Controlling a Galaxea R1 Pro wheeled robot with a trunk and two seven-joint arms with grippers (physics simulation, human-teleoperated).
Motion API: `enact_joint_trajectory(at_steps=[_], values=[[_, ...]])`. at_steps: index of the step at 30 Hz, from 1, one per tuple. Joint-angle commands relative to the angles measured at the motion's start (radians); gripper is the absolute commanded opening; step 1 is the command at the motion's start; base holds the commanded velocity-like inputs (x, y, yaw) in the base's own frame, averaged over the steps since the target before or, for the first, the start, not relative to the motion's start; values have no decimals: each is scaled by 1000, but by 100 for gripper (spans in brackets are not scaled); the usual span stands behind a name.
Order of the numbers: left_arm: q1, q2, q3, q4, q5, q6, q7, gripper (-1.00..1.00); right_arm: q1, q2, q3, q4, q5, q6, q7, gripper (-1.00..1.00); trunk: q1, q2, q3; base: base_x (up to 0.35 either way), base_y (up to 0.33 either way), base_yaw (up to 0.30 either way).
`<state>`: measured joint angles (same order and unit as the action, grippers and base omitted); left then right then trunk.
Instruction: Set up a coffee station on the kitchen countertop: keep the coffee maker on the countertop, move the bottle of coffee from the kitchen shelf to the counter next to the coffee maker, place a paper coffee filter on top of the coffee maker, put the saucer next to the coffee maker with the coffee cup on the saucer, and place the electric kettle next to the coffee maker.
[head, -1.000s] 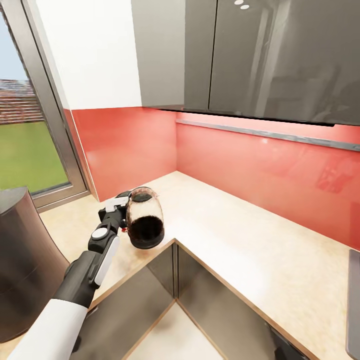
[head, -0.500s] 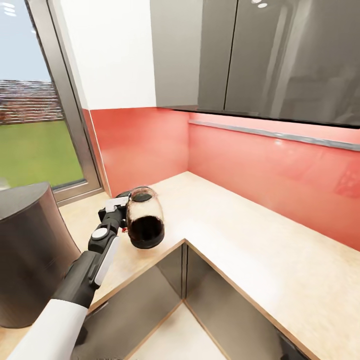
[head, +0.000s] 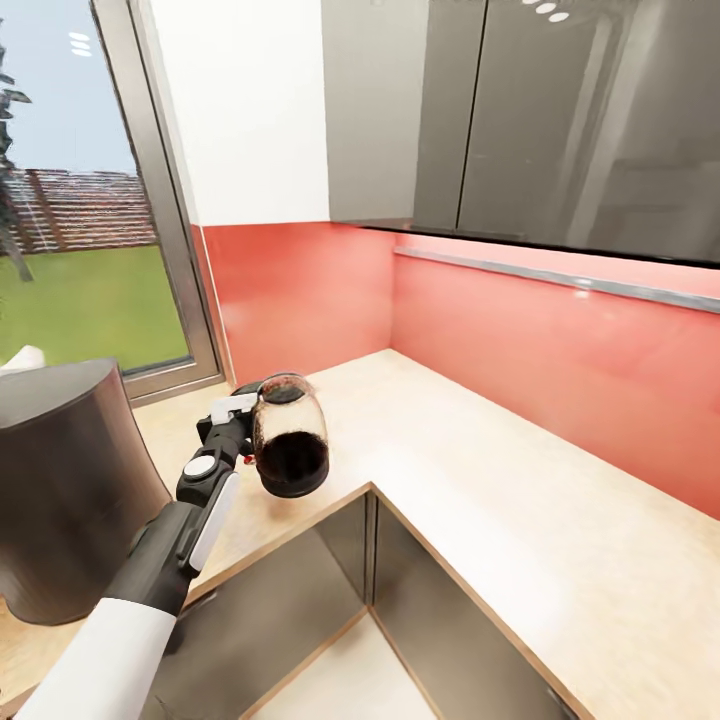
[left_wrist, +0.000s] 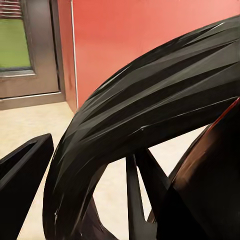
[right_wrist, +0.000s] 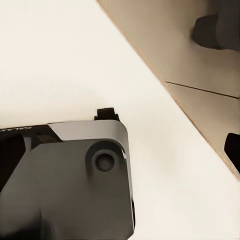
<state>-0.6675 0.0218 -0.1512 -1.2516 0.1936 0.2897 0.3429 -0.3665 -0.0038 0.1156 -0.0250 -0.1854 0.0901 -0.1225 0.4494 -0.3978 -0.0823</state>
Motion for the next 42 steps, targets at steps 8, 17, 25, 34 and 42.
enact_joint_trajectory(at_steps=[8, 17, 25, 34, 42], values=[[0, 2, -4, 7, 7, 2, 10, -100, 0, -1, 7, -3, -10, 6, -3, 100, 1, -2, 7, 0, -10, 55], [-1, 1, -4, 42, 5, 3, 58, -100, 0, 1, 8, -4, -11, 8, 1, 100, 1, -2, 7, 0, 0, 3], [-2, -4, -4, 43, 7, 4, 94, -100, 0, 1, 8, -4, -11, 8, 0, 100, 1, -2, 7, 0, 0, 0], [-3, -50, -7, 43, 8, 9, 252, -100, 0, 1, 9, -4, -11, 7, -2, 100, 1, -2, 7, 0, 0, 4], [-3, -74, -111, 43, 5, 4, 425, -100, 0, 1, 8, -5, -12, 6, -2, 100, 1, -2, 9, 0, 0, 212]])
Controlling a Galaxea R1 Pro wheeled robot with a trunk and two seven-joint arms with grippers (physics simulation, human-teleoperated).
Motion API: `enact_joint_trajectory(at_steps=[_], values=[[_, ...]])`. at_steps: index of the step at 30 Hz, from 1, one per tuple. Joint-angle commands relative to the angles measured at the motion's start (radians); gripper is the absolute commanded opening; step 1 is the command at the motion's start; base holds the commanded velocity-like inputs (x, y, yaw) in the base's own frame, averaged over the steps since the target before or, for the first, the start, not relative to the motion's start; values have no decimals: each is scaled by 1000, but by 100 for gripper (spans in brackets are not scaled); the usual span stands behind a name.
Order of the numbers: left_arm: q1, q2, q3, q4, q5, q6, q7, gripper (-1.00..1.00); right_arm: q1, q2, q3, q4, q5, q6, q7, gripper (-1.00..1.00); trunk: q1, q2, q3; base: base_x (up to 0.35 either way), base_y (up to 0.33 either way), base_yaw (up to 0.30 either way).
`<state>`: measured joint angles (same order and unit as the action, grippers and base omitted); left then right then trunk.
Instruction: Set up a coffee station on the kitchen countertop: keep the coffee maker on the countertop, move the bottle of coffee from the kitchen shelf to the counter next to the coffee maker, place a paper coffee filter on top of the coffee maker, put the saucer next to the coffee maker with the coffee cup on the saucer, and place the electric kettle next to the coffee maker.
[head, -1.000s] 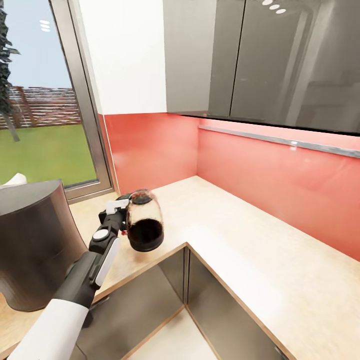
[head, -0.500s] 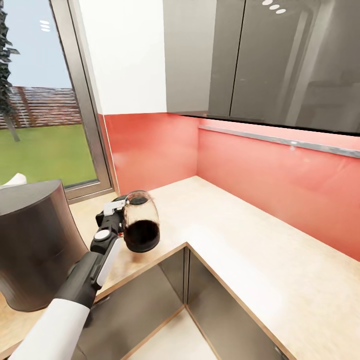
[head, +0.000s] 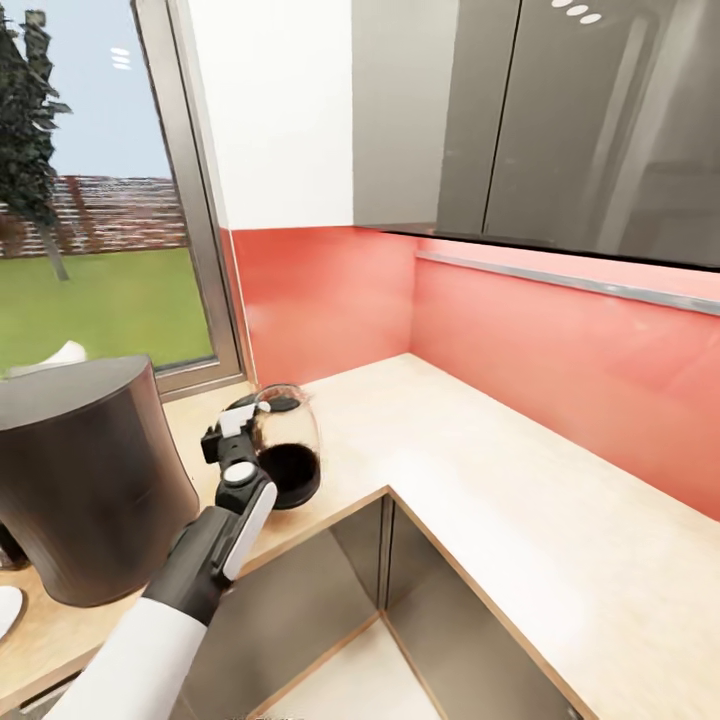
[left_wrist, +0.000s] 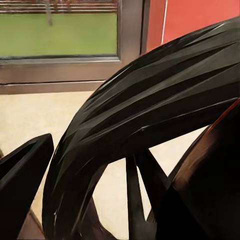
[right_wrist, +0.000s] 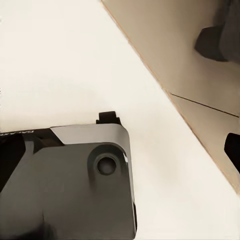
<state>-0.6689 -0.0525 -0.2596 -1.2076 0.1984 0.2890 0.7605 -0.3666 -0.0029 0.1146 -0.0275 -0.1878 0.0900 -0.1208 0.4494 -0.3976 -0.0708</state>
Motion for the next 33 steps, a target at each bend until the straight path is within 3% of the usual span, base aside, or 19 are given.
enact_joint_trajectory(at_steps=[1, 11, 18, 24, 33], values=[[-1, 0, -6, -1, 0, 5, 17, -100, 0, 0, 8, -3, -10, 7, -3, 100, 1, -2, -2, 0, 0, 266], [0, 3, -10, -1, 0, 2, 36, -100, 0, -2, 8, -3, -10, 5, -4, 100, 1, -2, -1, 0, 0, 77], [2, 4, -11, -1, 1, 1, 36, -100, 0, -15, 10, -3, -9, -64, -1, 100, 1, -2, -1, 0, 0, 1], [5, 10, -8, 1, 1, 1, 36, -100, 0, -16, 10, -2, -9, -70, 0, 100, 1, -2, -1, 3, 0, 0], [12, 11, -7, 9, -1, 1, 36, -100, 0, -17, 10, 1, -6, -70, 2, 100, 1, -2, -1, 161, 0, 0]])
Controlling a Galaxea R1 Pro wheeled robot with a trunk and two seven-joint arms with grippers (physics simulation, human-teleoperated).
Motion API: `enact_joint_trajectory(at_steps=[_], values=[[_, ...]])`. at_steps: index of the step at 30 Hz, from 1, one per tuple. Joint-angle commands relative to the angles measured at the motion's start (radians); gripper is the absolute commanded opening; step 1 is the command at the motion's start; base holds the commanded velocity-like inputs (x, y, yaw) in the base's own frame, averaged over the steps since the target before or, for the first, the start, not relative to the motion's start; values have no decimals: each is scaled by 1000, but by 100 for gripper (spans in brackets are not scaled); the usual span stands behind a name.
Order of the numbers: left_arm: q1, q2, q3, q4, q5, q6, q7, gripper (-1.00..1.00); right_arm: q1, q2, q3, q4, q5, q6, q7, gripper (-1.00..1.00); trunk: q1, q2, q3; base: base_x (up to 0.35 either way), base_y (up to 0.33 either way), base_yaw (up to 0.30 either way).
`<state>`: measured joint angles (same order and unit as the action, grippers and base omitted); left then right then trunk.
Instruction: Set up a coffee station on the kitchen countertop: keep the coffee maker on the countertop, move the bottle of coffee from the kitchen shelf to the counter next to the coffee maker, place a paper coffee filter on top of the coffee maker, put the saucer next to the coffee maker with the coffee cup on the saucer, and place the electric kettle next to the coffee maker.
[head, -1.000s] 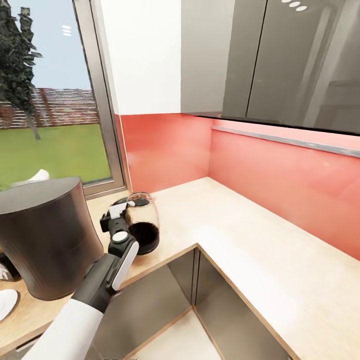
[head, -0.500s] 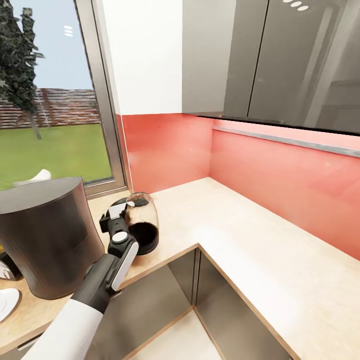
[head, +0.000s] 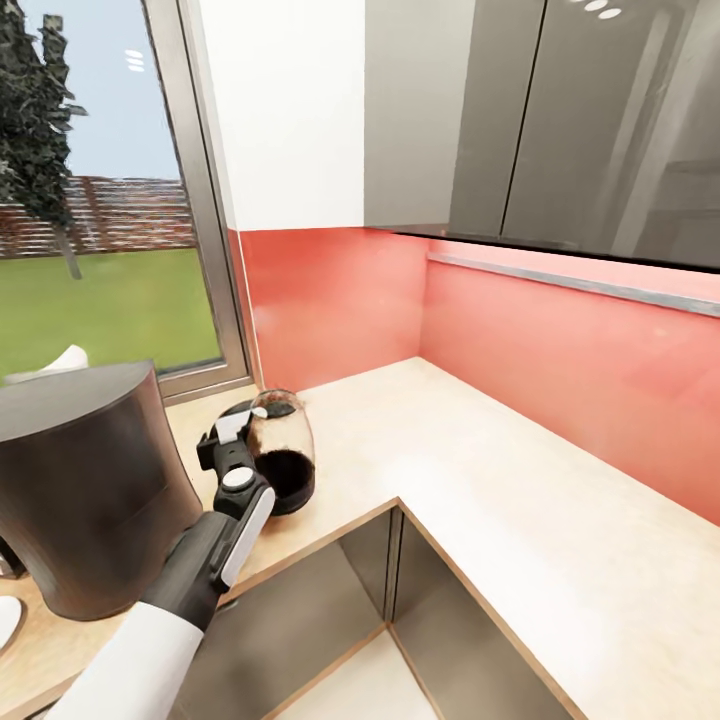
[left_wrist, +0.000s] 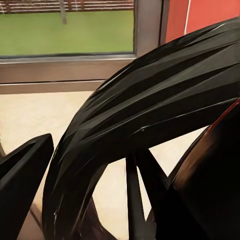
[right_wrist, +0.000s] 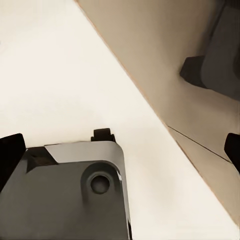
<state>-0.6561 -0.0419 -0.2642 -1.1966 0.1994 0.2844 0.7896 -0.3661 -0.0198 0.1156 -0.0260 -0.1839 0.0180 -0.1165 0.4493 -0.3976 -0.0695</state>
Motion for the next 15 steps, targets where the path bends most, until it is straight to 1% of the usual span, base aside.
enact_joint_trajectory(at_steps=[1, 8, 13, 15], values=[[2, 0, -2, -2, -3, 5, 6, -100, -1, 0, 9, -1, -10, 2, -3, 100, 1, -2, -2, 26, 0, 0], [8, 0, -1, -1, -4, -28, 7, -100, -1, 0, 10, 0, -7, 3, 0, 100, 1, -2, -2, 12, 6, 0], [9, 0, -1, -1, -4, -35, 8, -100, -1, 0, 11, 0, -6, 3, 0, 100, 1, -2, -2, 98, 142, 0], [9, 0, -1, -1, -4, -36, 8, -100, -1, 0, 12, 0, -6, 3, 0, 100, 1, -2, -2, 46, 66, 0]])
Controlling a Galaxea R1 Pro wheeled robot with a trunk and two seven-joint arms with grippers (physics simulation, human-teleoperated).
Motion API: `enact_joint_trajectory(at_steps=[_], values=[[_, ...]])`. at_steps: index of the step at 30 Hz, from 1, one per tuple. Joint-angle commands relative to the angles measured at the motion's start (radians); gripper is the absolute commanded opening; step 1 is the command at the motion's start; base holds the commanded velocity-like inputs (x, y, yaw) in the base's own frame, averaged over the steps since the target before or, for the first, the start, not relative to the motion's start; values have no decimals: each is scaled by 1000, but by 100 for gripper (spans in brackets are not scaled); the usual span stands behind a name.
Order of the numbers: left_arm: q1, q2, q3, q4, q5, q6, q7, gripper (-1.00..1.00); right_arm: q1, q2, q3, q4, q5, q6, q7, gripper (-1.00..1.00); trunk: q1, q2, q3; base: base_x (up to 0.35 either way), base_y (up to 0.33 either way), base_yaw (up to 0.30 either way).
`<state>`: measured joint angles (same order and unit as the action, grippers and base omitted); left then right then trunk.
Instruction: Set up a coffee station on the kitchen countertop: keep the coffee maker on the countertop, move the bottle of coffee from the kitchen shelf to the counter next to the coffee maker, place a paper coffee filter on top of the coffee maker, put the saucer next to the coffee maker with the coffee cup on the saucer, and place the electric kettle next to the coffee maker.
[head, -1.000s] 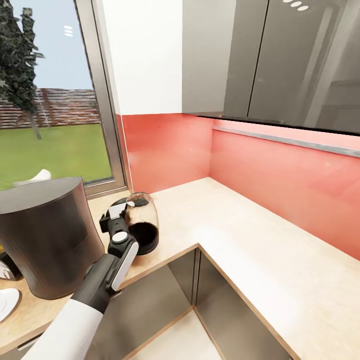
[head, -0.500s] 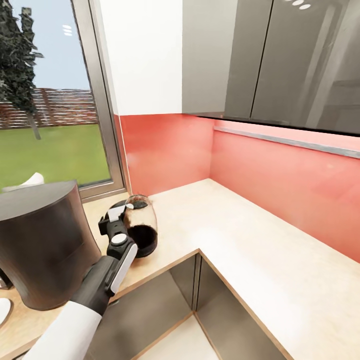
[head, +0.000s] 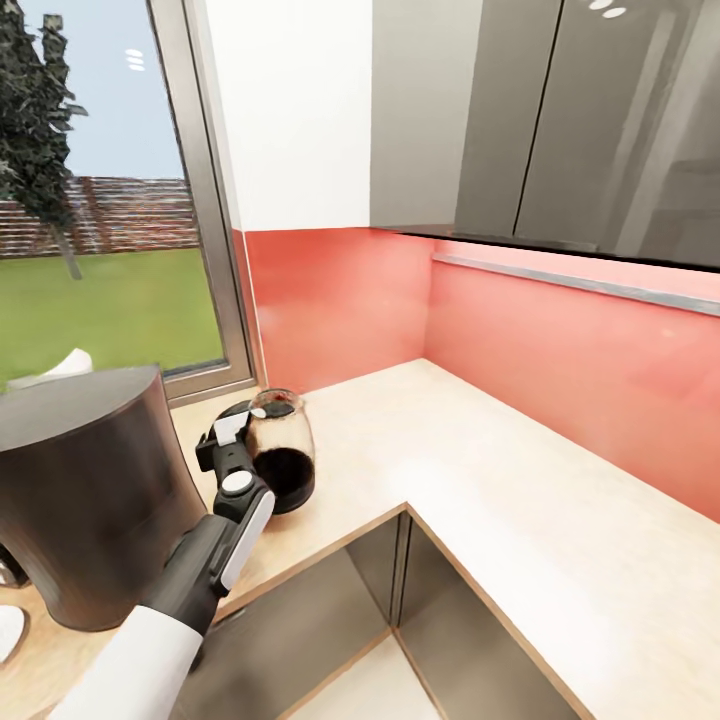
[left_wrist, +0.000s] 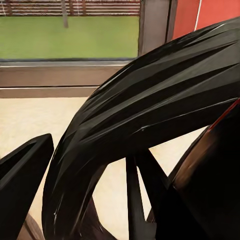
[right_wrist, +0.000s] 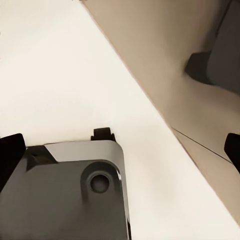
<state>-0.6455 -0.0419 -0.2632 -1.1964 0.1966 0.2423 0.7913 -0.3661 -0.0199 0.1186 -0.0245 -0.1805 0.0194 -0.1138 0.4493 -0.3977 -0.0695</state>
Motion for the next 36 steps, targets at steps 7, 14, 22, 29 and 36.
enact_joint_trajectory(at_steps=[7, 14, 22, 29, 36], values=[[0, 6, 0, 52, -2, -18, 8, -100, 1, 0, 9, 0, -10, 2, -3, 100, 1, -2, -2, 7, 11, 0], [-2, 4, -9, 129, -2, -139, 5, -100, 1, 0, 9, 0, -10, 2, -3, 100, 1, -2, -2, 0, 0, 0], [-1, 5, -10, 135, -2, -147, 5, -100, 1, 0, 9, 0, -10, 2, -3, 100, 1, -2, -2, 0, 0, 0], [0, 6, -11, 154, -3, -149, 6, 100, 1, 0, 9, 0, -10, 2, -3, 100, 1, -2, -2, 0, 0, 0], [0, 4, -9, 158, -88, -153, 6, 100, 1, 0, 9, 0, -10, 2, -3, 100, 1, -2, -2, 0, 0, 0]])
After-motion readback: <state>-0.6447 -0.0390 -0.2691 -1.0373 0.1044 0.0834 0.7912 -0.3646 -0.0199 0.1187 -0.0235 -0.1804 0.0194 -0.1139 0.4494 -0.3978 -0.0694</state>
